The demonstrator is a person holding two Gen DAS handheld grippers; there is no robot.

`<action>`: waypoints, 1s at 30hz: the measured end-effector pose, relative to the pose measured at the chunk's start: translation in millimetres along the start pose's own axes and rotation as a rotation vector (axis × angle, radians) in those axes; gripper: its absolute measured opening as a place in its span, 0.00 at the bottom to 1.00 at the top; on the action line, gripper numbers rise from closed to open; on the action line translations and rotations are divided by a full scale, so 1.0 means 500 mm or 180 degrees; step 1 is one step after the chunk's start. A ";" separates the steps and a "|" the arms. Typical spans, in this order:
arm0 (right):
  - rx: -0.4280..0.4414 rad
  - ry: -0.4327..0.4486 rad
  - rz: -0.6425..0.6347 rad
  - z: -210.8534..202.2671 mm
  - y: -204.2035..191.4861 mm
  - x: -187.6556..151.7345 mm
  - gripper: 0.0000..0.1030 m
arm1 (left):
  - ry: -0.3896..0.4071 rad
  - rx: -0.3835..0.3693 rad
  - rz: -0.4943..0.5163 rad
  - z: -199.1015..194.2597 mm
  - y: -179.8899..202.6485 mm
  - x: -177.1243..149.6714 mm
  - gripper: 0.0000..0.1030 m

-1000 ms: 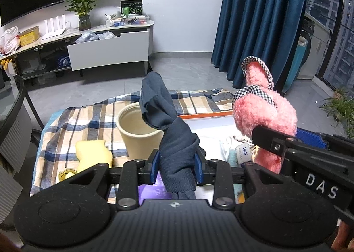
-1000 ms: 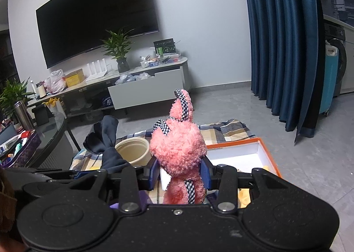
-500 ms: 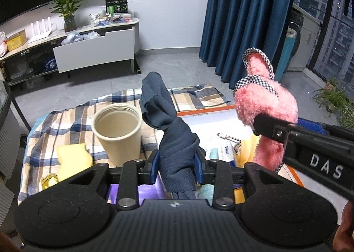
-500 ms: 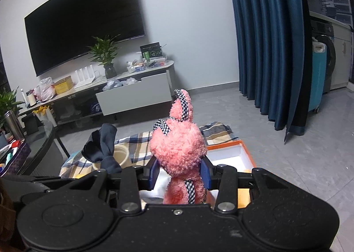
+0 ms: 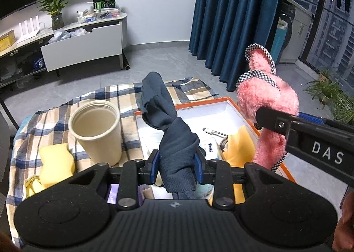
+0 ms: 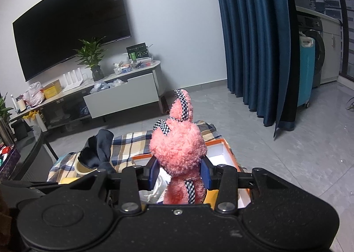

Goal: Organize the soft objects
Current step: 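Lift the navy cloth and pink bunny and carry both over the white box, then open both tools dropping the navy cloth and pink bunny into the box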

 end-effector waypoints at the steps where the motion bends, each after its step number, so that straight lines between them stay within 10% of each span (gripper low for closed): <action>1: -0.0007 -0.0001 0.0008 -0.001 0.006 -0.001 0.47 | -0.0007 -0.0011 0.0009 0.001 0.003 0.000 0.33; 30: -0.0169 -0.0072 0.0114 0.033 0.067 -0.009 0.48 | -0.0140 -0.0232 0.0243 0.040 0.094 -0.005 0.33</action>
Point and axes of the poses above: each gripper's, at about its wrist camera, not at the fingertips, and z roughly the way its jaws point, y to its right, x to its top, the point moved 6 cm from there along z, roughly the way its jaws point, and after that the axes turned 15 degrees about x, right-handed, at the moved point
